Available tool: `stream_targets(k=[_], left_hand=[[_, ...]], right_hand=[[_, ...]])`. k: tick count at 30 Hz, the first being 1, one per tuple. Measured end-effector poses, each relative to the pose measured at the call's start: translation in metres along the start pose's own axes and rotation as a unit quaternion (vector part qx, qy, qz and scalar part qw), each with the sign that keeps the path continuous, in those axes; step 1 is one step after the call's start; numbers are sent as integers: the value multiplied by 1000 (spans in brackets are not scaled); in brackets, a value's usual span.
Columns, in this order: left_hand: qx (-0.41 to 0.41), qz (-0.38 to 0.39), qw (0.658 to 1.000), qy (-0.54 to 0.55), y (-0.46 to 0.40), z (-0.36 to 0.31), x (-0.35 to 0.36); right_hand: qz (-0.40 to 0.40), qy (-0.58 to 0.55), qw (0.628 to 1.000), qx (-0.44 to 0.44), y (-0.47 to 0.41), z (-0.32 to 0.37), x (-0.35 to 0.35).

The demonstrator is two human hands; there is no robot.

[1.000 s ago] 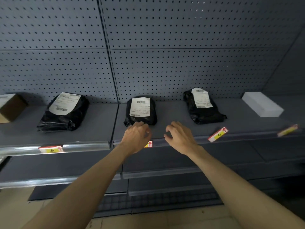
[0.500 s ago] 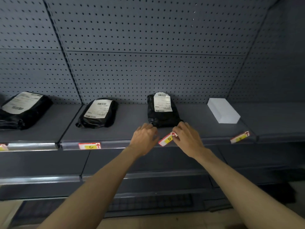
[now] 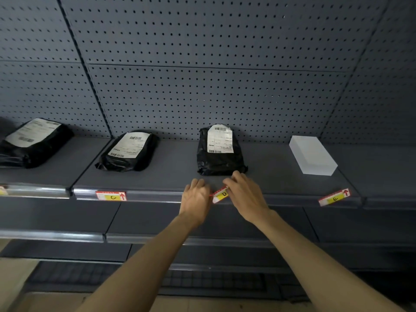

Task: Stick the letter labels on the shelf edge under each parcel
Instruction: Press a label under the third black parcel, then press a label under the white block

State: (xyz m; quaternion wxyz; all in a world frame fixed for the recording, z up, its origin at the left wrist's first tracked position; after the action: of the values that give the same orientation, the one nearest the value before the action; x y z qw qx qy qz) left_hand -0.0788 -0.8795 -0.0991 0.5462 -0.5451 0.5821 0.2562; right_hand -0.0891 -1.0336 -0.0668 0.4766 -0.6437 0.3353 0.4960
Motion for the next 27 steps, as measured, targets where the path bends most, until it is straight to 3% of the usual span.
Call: stream_targets(k=[11,18,27], left_hand=[[109,14,990,-89,-7,-2,-5],[107,34,991,-69,-7,0,-1],[65,19,997,30,-32,-44,-18]], right_hand=[[7,14,1000,22,9,-15,16],[38,34,999,12,13,-10,22],[-21,-40,996,81,35,-75,-22]])
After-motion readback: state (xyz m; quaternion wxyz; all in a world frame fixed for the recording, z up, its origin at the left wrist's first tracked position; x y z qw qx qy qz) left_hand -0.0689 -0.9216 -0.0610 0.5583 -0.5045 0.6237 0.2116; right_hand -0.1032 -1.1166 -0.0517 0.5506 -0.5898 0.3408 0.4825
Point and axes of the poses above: each hand's wrist, its own y-axis away from the middle knuckle, its own x-axis out of the palm, z = x × y, the point moved 1 cm from there along -y, towards the middle knuckle, and after that the axes turned 6 degrees about y, right-handed, at the moved point
